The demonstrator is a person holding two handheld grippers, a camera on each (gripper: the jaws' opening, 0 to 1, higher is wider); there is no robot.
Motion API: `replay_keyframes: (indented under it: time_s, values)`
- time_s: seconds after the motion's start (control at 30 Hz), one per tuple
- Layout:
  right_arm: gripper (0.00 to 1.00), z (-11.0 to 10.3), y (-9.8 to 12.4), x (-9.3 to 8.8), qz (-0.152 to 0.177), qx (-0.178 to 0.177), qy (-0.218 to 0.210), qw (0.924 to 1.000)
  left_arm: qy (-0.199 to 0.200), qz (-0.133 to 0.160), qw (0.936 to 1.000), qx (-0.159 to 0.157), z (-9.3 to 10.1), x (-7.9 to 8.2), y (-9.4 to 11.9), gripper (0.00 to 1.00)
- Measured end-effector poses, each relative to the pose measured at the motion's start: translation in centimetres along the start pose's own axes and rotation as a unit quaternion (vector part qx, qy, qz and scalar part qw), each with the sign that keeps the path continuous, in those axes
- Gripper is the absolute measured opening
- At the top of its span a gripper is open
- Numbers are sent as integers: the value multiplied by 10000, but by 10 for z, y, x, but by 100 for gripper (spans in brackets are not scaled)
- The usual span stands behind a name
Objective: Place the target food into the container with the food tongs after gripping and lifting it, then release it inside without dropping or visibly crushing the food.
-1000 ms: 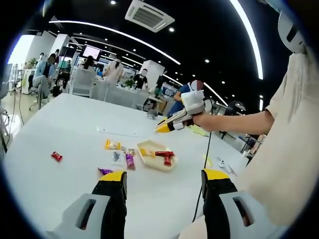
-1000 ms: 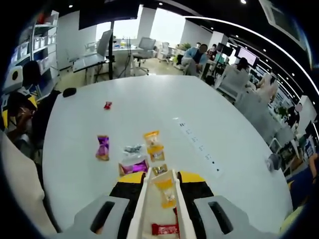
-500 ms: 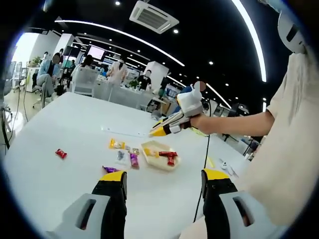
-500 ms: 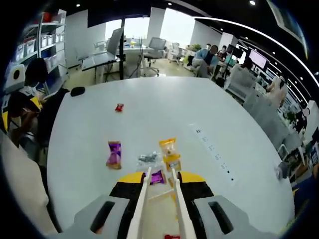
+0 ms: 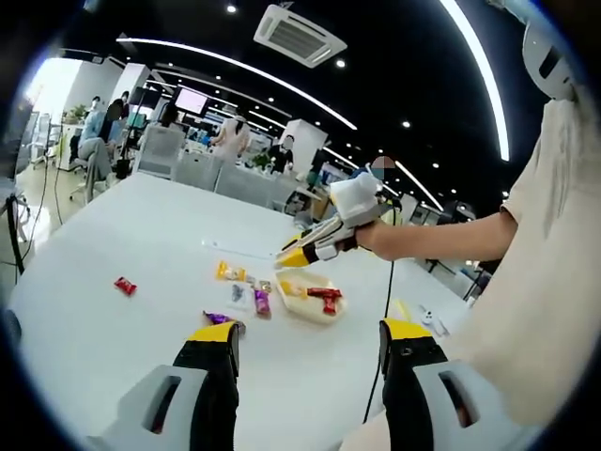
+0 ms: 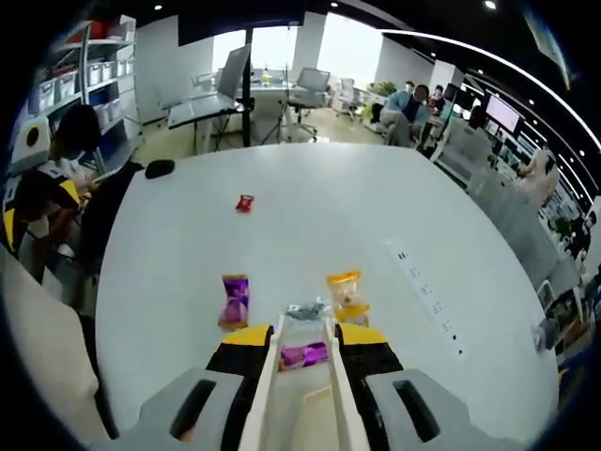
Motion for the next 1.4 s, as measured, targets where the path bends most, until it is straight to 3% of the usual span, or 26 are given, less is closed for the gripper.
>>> replay_keyframes:
  time_s: [0.33,1.4]
  values:
    - [26,-18,-20,6,-184,189,342,9991,82,45,9999,76,-5,-3,5,61]
    - [26,-44,-54,22,-295,571,425,9970,321,98,9990,293,-19,-14,19,61]
Point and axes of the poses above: the point that each gripper's makers call its tool centre point, and the gripper's own axes: y roughly backward along the fingers, z roughly to its right, x roughly out of its top, the point moved 7 cm from there along y, roughly backward along the fingers, and after that the axes turned 11 degrees about -z, right-handed, at the moved point
